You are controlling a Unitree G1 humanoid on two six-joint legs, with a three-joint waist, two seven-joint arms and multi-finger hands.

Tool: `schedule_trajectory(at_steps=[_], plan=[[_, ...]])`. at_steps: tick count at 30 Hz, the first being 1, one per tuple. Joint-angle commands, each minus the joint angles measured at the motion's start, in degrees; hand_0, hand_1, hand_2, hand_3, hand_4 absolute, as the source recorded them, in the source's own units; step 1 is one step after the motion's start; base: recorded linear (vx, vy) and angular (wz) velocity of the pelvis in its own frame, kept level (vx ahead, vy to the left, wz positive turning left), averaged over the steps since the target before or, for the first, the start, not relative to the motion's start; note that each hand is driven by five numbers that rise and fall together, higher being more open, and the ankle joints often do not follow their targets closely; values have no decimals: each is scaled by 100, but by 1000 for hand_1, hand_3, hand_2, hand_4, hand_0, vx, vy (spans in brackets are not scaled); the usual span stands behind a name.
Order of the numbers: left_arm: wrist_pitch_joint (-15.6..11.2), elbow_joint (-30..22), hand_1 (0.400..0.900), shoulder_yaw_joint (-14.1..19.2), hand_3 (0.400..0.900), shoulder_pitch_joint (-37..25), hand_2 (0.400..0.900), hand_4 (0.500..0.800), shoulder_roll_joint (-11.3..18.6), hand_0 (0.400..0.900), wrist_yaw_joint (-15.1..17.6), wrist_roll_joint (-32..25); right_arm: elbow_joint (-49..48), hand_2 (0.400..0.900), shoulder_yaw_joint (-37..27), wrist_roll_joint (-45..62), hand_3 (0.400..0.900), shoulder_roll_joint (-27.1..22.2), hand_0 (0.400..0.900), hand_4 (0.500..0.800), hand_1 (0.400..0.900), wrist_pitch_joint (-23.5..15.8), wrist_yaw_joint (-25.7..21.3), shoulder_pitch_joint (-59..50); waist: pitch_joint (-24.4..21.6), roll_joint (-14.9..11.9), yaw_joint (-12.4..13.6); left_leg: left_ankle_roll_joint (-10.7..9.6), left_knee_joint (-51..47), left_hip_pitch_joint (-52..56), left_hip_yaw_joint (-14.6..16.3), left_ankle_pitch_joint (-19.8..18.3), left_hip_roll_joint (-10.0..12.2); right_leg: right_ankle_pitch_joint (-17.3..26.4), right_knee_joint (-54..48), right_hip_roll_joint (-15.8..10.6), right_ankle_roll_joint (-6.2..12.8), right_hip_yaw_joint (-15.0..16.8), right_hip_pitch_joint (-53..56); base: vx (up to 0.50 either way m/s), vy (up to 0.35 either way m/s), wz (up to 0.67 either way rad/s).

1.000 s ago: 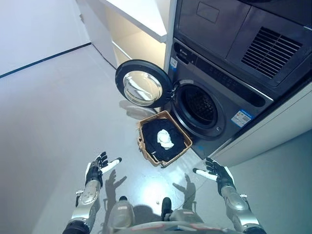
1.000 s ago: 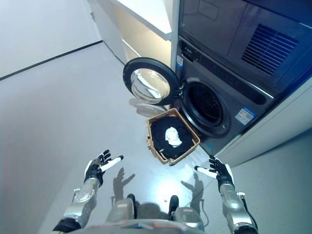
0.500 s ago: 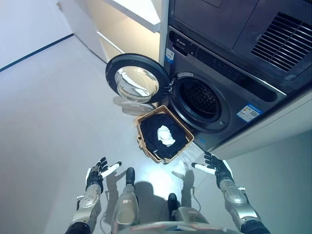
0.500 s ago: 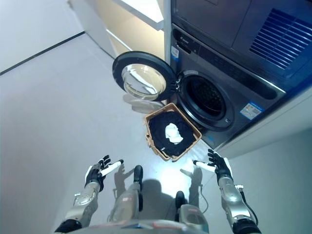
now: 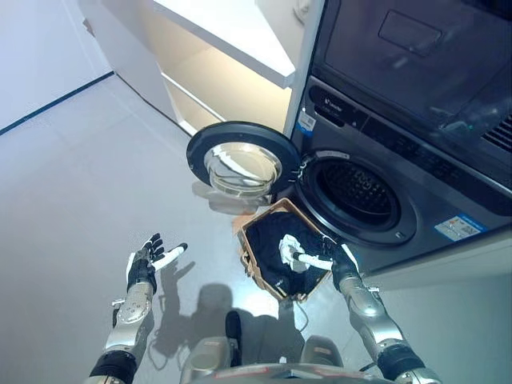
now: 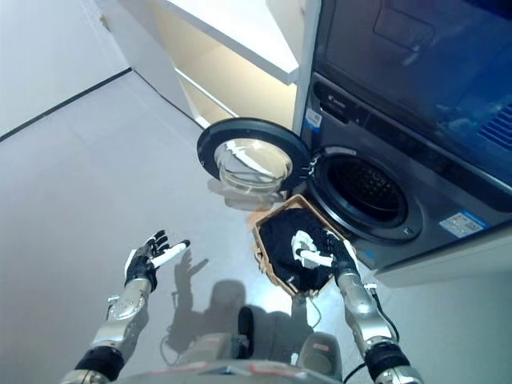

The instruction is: Put the clothes in the basket into the washing machine.

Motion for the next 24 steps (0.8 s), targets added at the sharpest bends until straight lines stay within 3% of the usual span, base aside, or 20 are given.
schedule_trajectory(at_steps=[1,3,4,6,9,12,15,17,18,20,21,24], plan=[[-357,-226,900,173,900,83,900,800,192,900,-4,147,-346,900,-166,-81,900,-230,900,800,900,-263,-49,124,-83,173,-191,-110,280,-257,-471,-261,-3,857,-1492,196,-250,-262,369,265,23,30],[-337,-116,900,113,900,25,900,800,164,900,-35,225,-293,900,-228,-92,900,-243,900,800,900,-238,-50,190,-28,109,-317,-178,345,13,-587,-431,-85,768,-2600,403,-114,-4,235,316,-32,49],[-337,-116,900,112,900,24,900,800,163,900,-35,225,-293,900,-228,-92,900,-244,900,800,900,-238,-50,190,1,116,-323,-181,342,49,-595,-438,-78,773,-2622,410,-116,-17,284,282,-62,52],[-327,-108,900,103,900,-5,900,800,146,900,-55,261,-253,900,-274,-143,900,-280,900,800,900,-217,-50,237,23,35,-407,-242,348,238,-689,-562,-101,1041,-3202,481,-9,257,86,260,-89,52],[-323,-135,900,121,900,11,900,800,144,900,-79,237,-220,900,-320,-269,900,-329,900,800,900,-180,-68,305,93,-101,-455,-350,671,392,-880,-848,-142,1337,-3360,429,90,342,-18,287,-152,65],[-322,-159,900,100,900,32,900,800,122,900,-64,203,-31,900,-317,-457,900,-412,900,800,900,-116,-129,243,135,-205,-456,-447,1144,307,-1120,-1111,-132,1139,-3094,470,31,322,-28,237,-215,82],[-404,-283,900,-5,900,-228,900,800,66,900,58,-143,175,900,-326,-443,900,-570,900,800,900,-161,-451,-105,583,-212,-503,-735,2676,-871,-991,-877,105,977,-2892,338,-150,-105,-35,-95,-250,137],[-491,-418,900,-174,900,-452,900,800,29,900,218,-316,702,900,-207,-417,900,-669,900,800,900,-128,-827,-737,759,-37,-432,-801,1659,-1396,-1023,-432,389,885,-2905,324,-140,-308,-314,-257,-69,46],[-574,-507,900,-222,900,-485,900,800,14,900,362,-436,964,900,-53,-443,900,-689,900,800,900,-86,-986,-1149,854,87,-307,-852,1318,-1599,-1300,-181,359,912,-2822,372,-135,-223,-630,-118,57,-14],[-696,-778,900,-404,900,-681,900,800,38,900,510,-534,1566,900,92,-512,900,-704,900,800,900,-11,-1300,-2006,1000,318,-257,-827,1148,-1994,-1069,-40,405,905,-2542,214,-131,-284,-1266,-181,93,16],[-763,-850,900,-559,900,-792,900,800,61,900,589,-558,1969,900,290,-557,900,-745,900,800,900,72,-1439,-2567,1110,452,-142,-780,1004,-2136,-1037,11,285,957,-2540,196,-105,-257,-1482,-167,158,3],[-859,-1080,900,-778,900,-923,900,800,51,900,756,-448,2844,900,411,-520,900,-722,900,800,900,135,-1690,-3634,1199,590,57,-763,985,-2501,-891,56,228,1066,-2530,42,-95,-173,-1910,-29,127,-14]])
